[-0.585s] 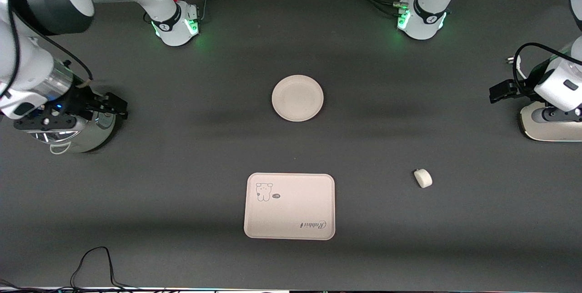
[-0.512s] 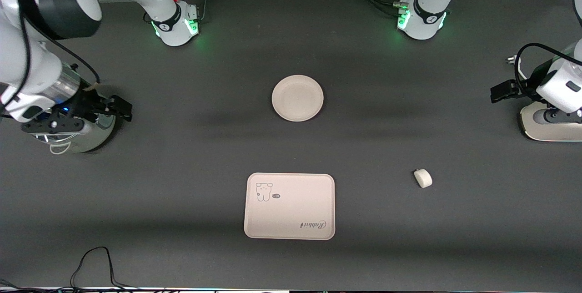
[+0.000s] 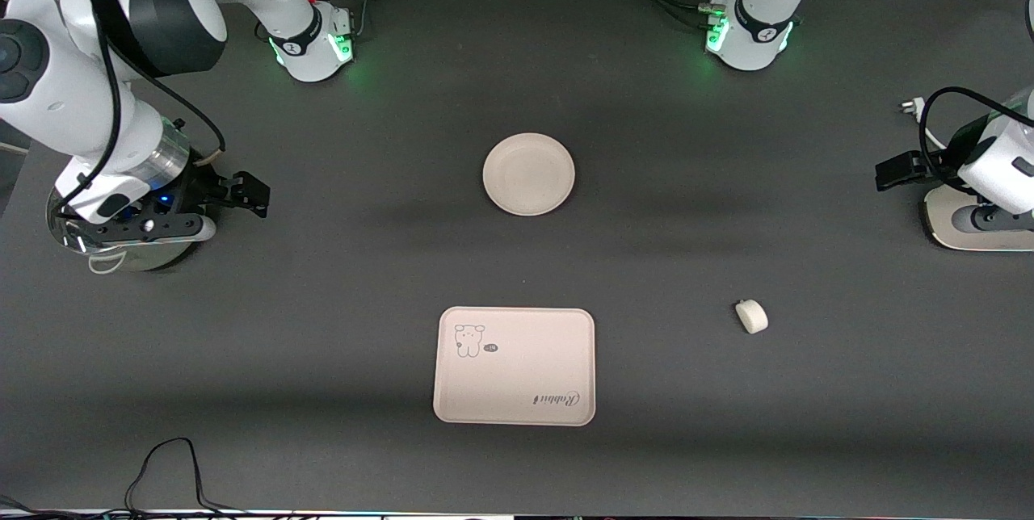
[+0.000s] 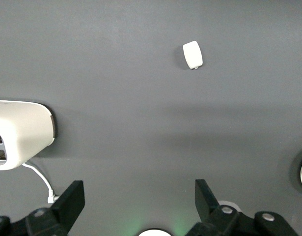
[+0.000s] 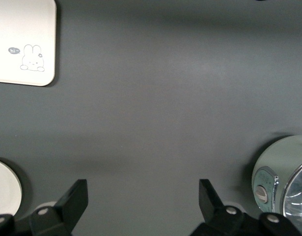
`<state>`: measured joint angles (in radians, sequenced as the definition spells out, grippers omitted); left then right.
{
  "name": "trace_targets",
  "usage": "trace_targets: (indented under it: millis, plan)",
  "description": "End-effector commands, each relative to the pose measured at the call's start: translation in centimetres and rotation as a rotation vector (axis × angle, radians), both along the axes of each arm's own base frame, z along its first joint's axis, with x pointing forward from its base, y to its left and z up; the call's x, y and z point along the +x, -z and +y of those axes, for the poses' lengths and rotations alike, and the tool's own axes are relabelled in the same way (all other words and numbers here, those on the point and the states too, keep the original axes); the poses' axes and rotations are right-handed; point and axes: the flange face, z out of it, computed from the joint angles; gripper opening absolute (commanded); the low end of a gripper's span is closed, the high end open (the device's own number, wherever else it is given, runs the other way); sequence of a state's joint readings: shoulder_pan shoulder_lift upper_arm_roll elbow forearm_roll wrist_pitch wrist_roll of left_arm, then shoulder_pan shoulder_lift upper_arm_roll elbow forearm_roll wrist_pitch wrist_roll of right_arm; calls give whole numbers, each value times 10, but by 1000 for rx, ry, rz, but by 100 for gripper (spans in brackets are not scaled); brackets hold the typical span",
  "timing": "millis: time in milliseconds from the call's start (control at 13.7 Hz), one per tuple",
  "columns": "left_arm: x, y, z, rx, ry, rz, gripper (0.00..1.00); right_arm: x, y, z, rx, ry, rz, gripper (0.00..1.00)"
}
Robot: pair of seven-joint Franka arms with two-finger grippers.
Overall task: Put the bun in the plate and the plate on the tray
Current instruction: 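Move the left gripper down over the white bun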
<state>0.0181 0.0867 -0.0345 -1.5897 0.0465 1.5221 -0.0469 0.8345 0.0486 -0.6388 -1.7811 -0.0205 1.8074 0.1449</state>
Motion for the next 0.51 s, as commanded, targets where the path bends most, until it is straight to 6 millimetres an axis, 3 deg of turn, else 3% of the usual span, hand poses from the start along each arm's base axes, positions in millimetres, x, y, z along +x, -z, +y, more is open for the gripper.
trace_targets:
  millis: [0,293,439]
  plan:
    - [10,3,0,17,10,16,100,0,-4,6,-19,19,-16,100]
    - [31,1,-10,17,16,-5,100,-1,-3,0,-18,26,-12,100]
    - [49,12,-12,33,16,-3,100,-1,-3,1,-18,28,-12,100]
